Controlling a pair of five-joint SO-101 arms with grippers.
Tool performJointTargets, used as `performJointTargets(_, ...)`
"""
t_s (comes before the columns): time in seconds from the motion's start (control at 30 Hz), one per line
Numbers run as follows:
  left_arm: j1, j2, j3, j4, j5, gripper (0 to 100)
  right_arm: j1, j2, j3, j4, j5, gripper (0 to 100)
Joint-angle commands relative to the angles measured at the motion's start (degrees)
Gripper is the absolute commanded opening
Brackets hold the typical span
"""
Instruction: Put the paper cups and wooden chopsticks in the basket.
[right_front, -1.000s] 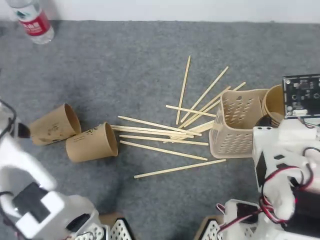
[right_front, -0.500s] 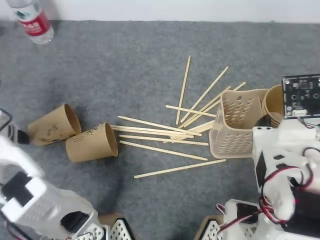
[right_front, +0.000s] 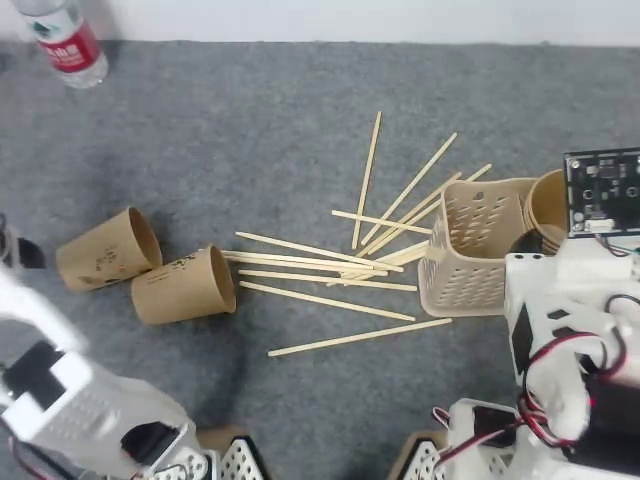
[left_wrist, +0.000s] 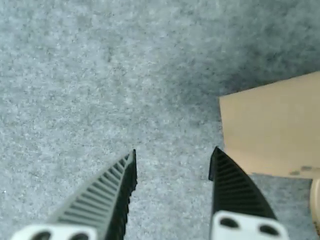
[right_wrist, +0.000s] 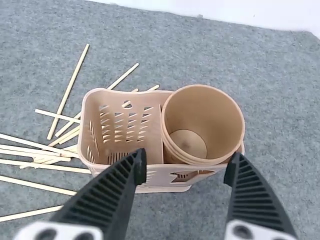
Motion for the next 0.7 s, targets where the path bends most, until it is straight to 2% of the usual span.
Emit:
performJointTargets(0.0,3.16,-0.97,-3.38,4.48,1.49,23,-0.48,0.4,-0.35,-0.66,-0.53,25.3)
performJointTargets(0.17,3.96,-0.44,-2.59,3.16,1.49,23,-0.48,0.4,-0.35,-0.48,-0.53,25.3)
performJointTargets(0.67,1.76,-0.53,14.29,-15.03,-1.32,23,-0.48,0.22,-0.35,-0.4,-0.26,25.3)
